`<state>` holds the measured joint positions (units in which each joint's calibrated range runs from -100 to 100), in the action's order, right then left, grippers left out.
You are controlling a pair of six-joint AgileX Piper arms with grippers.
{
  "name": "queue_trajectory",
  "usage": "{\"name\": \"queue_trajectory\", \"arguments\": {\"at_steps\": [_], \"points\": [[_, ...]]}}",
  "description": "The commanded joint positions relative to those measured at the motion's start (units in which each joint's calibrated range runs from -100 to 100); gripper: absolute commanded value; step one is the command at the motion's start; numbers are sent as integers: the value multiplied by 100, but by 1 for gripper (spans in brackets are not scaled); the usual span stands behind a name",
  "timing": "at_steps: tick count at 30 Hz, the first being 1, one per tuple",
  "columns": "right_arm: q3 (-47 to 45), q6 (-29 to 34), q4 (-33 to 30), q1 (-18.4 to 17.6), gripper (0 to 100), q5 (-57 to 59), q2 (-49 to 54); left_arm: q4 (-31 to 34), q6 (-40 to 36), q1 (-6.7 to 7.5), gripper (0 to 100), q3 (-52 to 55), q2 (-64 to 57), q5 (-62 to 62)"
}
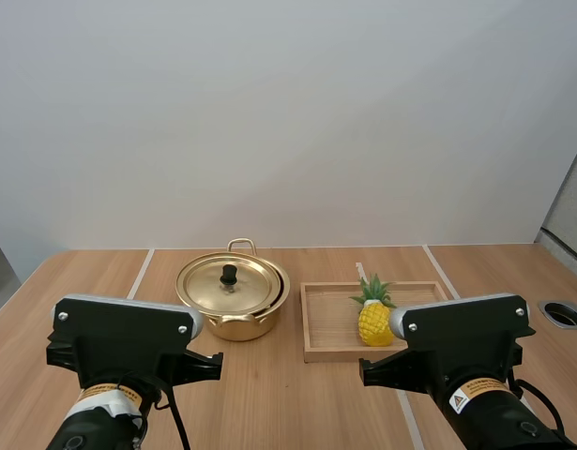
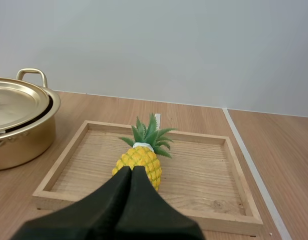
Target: Open the pot, put the pineapple inside, and close it
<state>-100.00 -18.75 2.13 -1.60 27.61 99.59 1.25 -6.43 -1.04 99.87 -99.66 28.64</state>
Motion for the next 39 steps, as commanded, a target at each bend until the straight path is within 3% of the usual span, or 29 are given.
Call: {"name": "queue_trajectory", "arguments": {"at_steps": [1,39], "points": [[0,24,7,22,0,-120,41,-66,-77,-18,0,13,-34,-142],[0,24,7,22,0,-274,41,-67,-77,-18,0,13,-34,-552]]}}
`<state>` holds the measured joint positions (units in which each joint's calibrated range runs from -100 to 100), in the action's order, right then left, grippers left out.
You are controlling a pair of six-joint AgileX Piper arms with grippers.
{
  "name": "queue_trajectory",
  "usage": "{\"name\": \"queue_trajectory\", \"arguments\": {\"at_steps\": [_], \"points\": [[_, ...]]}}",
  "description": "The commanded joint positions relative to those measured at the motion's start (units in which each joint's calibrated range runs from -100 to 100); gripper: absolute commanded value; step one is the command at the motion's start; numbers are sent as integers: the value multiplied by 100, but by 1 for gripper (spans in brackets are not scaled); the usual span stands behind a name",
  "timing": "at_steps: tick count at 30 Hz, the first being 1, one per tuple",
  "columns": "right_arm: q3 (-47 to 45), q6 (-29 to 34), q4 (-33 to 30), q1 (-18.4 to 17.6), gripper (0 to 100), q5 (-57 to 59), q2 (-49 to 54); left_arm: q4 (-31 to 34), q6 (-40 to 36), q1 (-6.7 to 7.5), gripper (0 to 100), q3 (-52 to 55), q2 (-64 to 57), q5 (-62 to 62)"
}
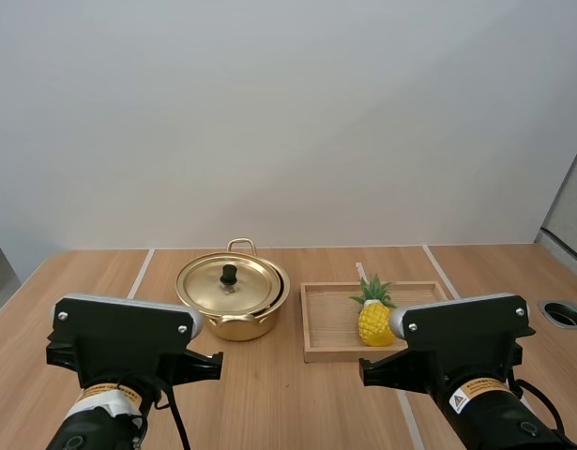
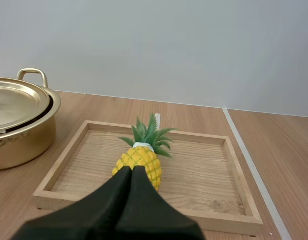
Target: Open the pot, put the pineapple inside, and close it
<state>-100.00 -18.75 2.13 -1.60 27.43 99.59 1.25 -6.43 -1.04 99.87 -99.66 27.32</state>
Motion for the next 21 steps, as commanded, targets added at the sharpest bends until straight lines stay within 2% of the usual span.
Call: {"name": "queue_trajectory", "arguments": {"at_steps": [1,21], "points": [[0,24,7,22,0,-470,41,-67,-77,-18,0,13,-34,-614],[0,24,98,22,0,-6588,41,31,-57,-18,0,13,-34,-7502]]}}
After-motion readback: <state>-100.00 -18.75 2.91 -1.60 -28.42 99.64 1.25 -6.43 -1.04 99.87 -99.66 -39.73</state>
